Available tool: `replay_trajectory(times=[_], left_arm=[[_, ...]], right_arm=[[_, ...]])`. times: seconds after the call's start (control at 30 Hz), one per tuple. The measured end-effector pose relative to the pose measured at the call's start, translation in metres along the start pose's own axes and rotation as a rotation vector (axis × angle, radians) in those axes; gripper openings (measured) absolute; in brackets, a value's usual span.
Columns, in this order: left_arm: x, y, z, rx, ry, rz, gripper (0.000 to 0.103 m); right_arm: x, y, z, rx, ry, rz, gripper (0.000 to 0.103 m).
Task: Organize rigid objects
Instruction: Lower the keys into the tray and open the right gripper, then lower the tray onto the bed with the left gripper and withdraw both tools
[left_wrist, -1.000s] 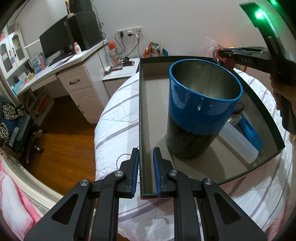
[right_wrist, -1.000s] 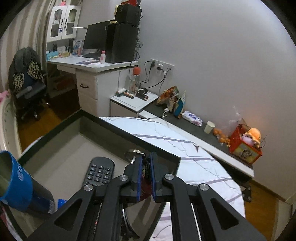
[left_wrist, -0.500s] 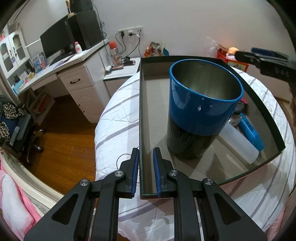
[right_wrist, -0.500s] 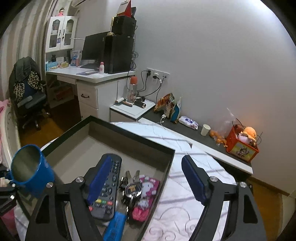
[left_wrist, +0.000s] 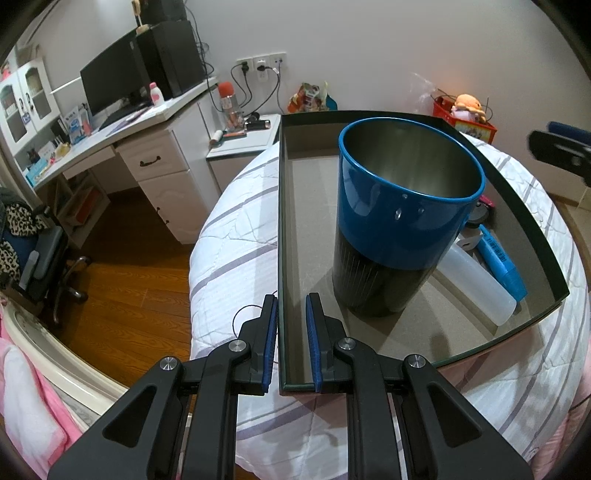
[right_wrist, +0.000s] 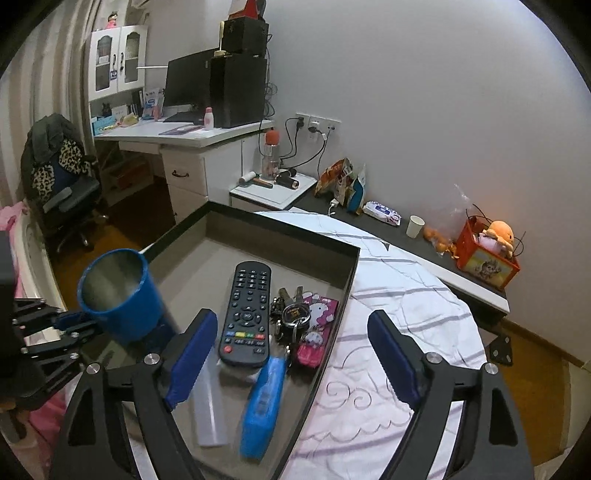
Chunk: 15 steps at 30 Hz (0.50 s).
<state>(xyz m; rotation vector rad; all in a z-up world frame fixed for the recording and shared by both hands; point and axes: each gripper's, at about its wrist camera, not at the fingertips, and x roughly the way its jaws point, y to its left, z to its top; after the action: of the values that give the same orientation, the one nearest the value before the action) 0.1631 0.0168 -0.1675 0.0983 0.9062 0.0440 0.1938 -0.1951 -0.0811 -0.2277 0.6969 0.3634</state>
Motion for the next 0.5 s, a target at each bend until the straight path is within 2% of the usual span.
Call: replay_trajectory(times=[0.03, 0.07, 0.5], left_arm=[[0.0, 0.0, 0.0, 0.0, 0.0, 0.0, 0.014], [-0.001, -0.001, 0.0, -0.001, 0.0, 0.001, 0.014], [-0.004, -0.001, -0.004, -0.002, -0.005, 0.005, 0.014]], right_arm=[[-0.002, 0.0, -0.001, 0.004, 0.003, 0.001, 0.094], [-0.002, 0.001, -0.002, 0.006, 0.011, 0.004, 0.103], [-0.013, 0.002, -0.018, 0.025, 0.015, 0.035, 0.103]])
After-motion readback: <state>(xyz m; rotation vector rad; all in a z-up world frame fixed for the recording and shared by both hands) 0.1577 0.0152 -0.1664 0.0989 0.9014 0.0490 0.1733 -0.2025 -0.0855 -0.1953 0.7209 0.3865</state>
